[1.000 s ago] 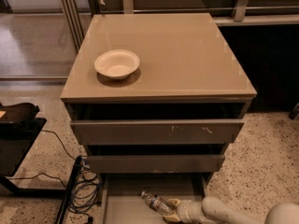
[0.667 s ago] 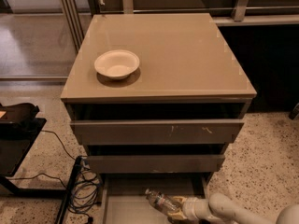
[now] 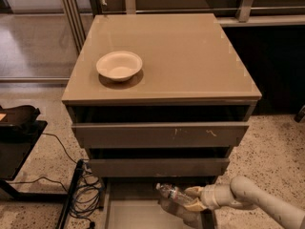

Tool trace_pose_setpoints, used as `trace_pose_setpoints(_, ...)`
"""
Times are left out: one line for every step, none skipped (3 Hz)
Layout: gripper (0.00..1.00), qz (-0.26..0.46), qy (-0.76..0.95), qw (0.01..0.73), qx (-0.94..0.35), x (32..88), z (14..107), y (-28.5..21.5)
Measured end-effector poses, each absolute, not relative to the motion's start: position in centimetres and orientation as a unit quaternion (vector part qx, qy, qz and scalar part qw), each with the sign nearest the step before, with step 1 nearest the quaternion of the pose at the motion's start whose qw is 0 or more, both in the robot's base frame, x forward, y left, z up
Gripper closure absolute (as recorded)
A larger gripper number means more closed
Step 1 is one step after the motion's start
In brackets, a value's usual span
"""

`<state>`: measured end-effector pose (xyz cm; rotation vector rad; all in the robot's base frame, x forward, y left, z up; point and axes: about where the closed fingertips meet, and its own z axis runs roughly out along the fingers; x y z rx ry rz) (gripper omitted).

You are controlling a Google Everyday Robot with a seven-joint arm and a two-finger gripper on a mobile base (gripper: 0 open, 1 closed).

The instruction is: Pick water bottle from bottom drawer and place on counter

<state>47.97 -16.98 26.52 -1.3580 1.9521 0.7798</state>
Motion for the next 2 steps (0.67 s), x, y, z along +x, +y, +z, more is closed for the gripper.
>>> trace_pose_setpoints(1.00,0.314,0.708,0.309,-0.552,47.2,32.8,-18.9)
trace_pose_setpoints(1.00,0.305,0.681,0.319,-0.585,45.1,39.3,-20.6)
